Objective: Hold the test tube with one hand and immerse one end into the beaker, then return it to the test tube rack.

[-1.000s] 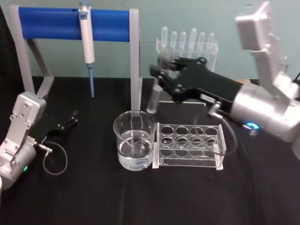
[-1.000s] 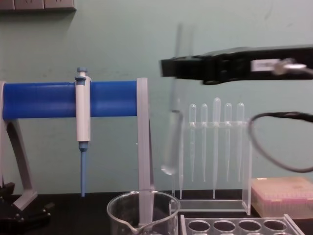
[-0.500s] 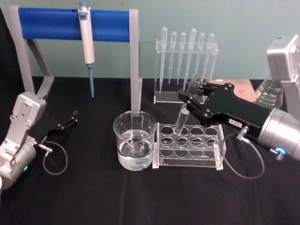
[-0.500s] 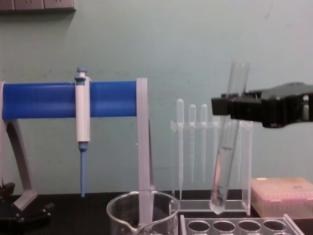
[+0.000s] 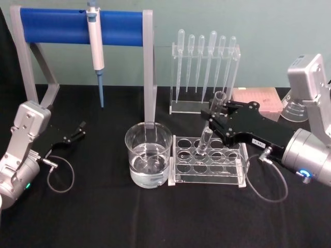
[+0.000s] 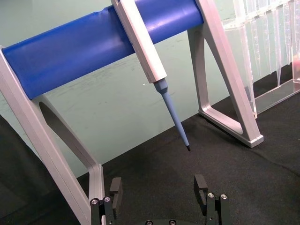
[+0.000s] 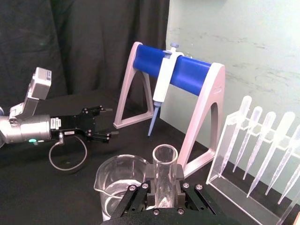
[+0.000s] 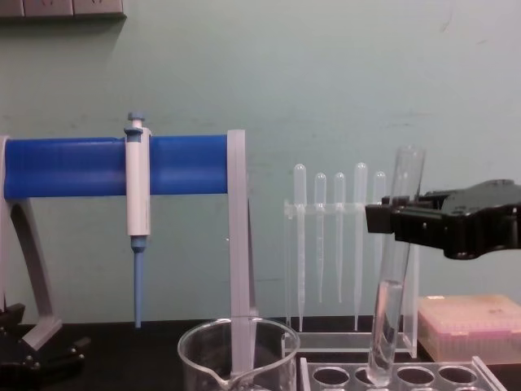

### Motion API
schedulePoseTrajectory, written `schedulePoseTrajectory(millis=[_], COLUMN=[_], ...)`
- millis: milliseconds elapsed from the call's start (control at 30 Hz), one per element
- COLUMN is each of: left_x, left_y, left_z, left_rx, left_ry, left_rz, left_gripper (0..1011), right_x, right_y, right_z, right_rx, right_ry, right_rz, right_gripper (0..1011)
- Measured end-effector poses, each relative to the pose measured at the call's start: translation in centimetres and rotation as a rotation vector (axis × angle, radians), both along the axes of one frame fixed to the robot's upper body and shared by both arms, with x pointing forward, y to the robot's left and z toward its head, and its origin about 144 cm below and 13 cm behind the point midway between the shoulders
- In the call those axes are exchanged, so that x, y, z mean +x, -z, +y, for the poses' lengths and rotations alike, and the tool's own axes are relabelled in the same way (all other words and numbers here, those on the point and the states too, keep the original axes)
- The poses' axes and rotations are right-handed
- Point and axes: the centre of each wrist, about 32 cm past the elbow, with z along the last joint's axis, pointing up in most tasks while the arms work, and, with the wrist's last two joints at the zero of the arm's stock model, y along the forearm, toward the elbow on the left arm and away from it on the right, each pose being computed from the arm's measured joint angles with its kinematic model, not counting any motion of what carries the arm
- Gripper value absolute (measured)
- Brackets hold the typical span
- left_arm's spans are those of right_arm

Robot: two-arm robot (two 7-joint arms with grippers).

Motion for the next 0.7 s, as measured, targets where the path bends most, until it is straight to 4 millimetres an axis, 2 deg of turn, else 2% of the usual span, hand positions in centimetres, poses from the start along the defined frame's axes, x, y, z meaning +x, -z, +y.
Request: schedulePoseTrajectory(millis=[700], left_x=[0.0], left_y=[0.0], left_z=[0.0], left_rx=[0.000], left_ry=[0.000], left_rz=[0.000], left_gripper=[1000], right_x=[0.2], right_y=[1.7], right_z=[0.6], right_rx=[-0.012], right_ry=[0.021], right_rz=[0.027], right_gripper=[225])
